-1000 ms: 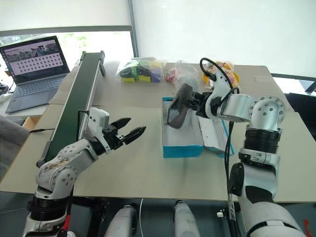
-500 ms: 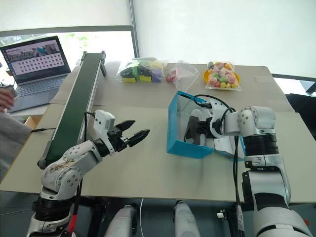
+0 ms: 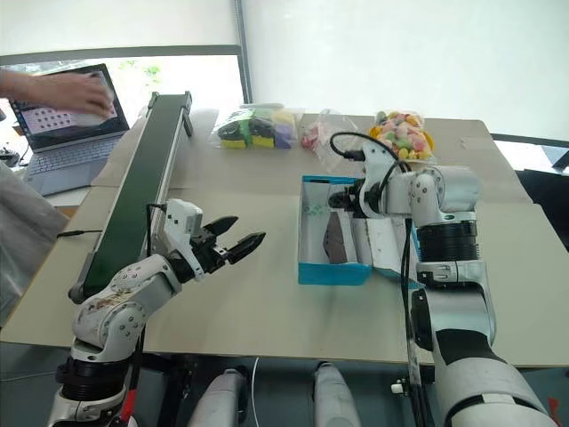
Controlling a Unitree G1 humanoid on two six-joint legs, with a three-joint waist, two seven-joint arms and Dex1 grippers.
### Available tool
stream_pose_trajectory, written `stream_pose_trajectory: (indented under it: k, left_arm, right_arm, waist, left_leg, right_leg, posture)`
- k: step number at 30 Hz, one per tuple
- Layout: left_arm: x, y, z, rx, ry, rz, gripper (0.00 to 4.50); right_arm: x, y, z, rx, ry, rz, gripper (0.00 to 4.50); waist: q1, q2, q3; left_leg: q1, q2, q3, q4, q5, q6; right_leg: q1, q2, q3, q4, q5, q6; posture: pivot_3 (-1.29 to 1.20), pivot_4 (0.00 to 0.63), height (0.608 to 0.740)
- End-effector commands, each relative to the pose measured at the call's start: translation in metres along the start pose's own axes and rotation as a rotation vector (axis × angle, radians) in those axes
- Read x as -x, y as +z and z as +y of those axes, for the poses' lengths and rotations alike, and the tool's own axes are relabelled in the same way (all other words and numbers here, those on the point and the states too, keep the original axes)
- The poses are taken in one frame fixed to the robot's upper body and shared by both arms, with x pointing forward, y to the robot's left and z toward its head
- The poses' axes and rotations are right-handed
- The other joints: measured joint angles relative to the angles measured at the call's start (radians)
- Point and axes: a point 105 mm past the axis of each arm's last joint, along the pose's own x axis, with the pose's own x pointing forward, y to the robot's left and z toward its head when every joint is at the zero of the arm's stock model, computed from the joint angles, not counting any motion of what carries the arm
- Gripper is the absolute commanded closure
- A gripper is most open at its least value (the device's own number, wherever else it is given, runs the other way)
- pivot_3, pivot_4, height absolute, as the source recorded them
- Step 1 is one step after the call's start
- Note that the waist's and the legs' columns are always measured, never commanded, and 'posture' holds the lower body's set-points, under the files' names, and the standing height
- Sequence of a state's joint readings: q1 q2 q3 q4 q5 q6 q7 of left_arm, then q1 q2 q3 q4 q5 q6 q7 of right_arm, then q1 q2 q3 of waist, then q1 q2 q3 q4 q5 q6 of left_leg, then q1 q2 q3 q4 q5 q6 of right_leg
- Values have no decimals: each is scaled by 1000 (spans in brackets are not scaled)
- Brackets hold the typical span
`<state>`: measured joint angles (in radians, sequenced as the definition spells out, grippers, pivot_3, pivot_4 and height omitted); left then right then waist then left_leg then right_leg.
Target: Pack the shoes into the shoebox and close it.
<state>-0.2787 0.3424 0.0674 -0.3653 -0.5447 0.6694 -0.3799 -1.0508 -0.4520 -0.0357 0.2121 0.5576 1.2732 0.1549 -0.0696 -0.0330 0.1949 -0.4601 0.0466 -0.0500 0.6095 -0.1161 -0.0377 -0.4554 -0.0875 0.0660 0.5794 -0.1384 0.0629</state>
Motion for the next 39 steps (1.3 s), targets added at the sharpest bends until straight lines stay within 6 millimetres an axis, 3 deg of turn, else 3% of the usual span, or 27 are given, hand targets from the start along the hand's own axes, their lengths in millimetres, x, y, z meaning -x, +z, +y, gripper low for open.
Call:
stream_pose_trajectory:
  k: [1,4,6,9,11,12,14,25,31,39]
  left_arm:
    - [6,21,39,-54,247,-103,0]
    - [15,15,67,-40,418,-86,0]
    - [23,10,82,-42,499,-64,0]
    - [38,4,107,10,624,-56,0]
    - [44,3,117,20,667,-48,0]
    - [45,4,119,12,673,-48,0]
    - [45,8,120,13,673,-55,0]
    - [63,-1,140,-9,772,15,0]
    - [71,-6,147,-35,824,62,0]
    - [76,-9,150,-51,851,89,0]
  right_arm:
    - [29,48,62,259,241,-345,1413]
    - [43,28,96,377,413,-426,1413]
    - [47,8,112,352,531,-440,1413]
    - [30,-33,119,337,579,-394,1413]
    - [19,-50,119,331,581,-373,911]
    - [16,-53,121,318,591,-378,766]
    - [16,-54,128,298,634,-398,51]
    - [21,-70,161,422,817,-408,51]
    - [11,-76,162,482,773,-382,51]
    - [10,-74,162,437,768,-377,51]
  waist:
    - [-1,0,0]
    - [1,0,0]
    - [1,-1,-1]
    - [2,-1,-1]
    - [2,-2,-1]
    - [2,-2,-1]
    - [2,-2,-1]
    - [2,-2,-1]
    - [2,-2,-2]
    - [3,-3,-2]
  left_leg:
    - [0,0,0,0,0,0]
    - [1,1,-1,-1,0,0]
    - [2,1,-1,-1,0,0]
    - [2,1,-1,0,0,0]
    - [3,1,-1,0,0,-1]
    - [3,1,0,0,-1,-1]
    - [3,1,0,0,-1,-2]
    - [5,1,0,-1,-3,-8]
    - [6,1,0,-1,-4,-9]
    - [7,1,-1,-2,-4,-9]
  right_leg:
    - [0,0,0,0,0,0]
    - [0,1,0,1,0,0]
    - [1,1,0,1,0,1]
    - [2,1,0,1,0,1]
    - [2,1,0,1,0,0]
    - [2,1,0,1,0,0]
    - [2,1,0,1,0,0]
    - [-1,1,0,9,1,0]
    - [-1,1,0,12,1,0]
    - [-1,1,0,13,0,-1]
  posture:
    - [0,150,740]
    - [0,150,740]
    - [0,150,740]
    - [0,150,740]
    - [0,150,740]
    - [0,150,740]
    - [0,150,740]
    - [0,150,740]
    - [0,150,740]
    - [0,150,740]
